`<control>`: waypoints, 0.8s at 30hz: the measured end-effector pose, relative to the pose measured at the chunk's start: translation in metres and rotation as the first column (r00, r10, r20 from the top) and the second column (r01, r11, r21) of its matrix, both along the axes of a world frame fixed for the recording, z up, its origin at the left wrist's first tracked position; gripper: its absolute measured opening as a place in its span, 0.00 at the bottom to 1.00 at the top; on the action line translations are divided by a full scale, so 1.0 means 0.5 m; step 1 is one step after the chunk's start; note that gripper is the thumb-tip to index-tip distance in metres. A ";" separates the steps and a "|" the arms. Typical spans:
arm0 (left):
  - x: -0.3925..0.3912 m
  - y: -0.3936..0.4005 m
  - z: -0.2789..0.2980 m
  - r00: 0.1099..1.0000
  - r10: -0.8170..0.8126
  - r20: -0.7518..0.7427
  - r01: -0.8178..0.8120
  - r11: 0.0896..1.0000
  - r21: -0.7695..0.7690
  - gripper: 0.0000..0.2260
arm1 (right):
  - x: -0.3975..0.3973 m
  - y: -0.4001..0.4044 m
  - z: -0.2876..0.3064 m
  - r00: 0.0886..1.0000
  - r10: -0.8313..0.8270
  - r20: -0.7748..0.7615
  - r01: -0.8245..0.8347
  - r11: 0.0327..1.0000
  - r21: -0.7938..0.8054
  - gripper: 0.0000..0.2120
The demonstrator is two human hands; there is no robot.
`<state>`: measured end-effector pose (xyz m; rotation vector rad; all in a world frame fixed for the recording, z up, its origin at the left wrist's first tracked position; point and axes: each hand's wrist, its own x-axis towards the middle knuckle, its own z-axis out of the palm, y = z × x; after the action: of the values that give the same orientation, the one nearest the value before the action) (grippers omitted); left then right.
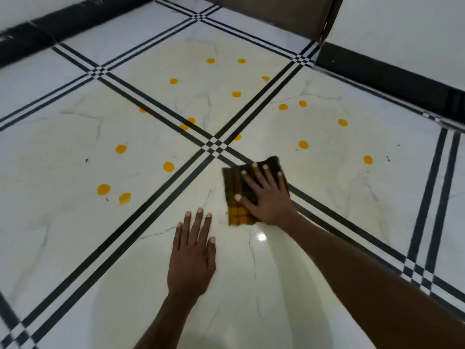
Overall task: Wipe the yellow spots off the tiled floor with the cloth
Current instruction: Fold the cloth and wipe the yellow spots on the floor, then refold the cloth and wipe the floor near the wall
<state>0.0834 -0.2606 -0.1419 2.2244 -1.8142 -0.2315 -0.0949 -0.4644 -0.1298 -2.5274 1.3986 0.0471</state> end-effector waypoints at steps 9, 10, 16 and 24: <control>0.001 0.005 0.011 0.999 0.005 -0.046 -0.005 1.000 0.004 0.26 | -0.025 0.230 0.006 0.993 -0.112 0.040 0.108 0.989 0.104 0.35; 0.002 0.006 0.009 0.999 0.002 -0.046 -0.001 1.000 0.010 0.26 | -0.012 0.219 0.009 0.994 -0.083 0.077 0.072 0.989 0.132 0.35; -0.008 -0.057 0.072 0.986 0.130 -0.104 -0.122 0.990 0.076 0.31 | -0.028 0.115 0.081 0.959 -0.090 0.268 -0.026 0.916 0.400 0.25; -0.128 -0.237 0.124 0.849 0.321 -0.420 -0.238 0.942 0.238 0.18 | -0.087 0.085 0.124 0.939 -0.188 0.289 0.060 0.914 0.400 0.22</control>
<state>0.0195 -0.3789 -0.0797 2.2678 -1.2449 -0.8074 -0.1384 -0.4220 -0.0676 -2.0107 1.2706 -0.1007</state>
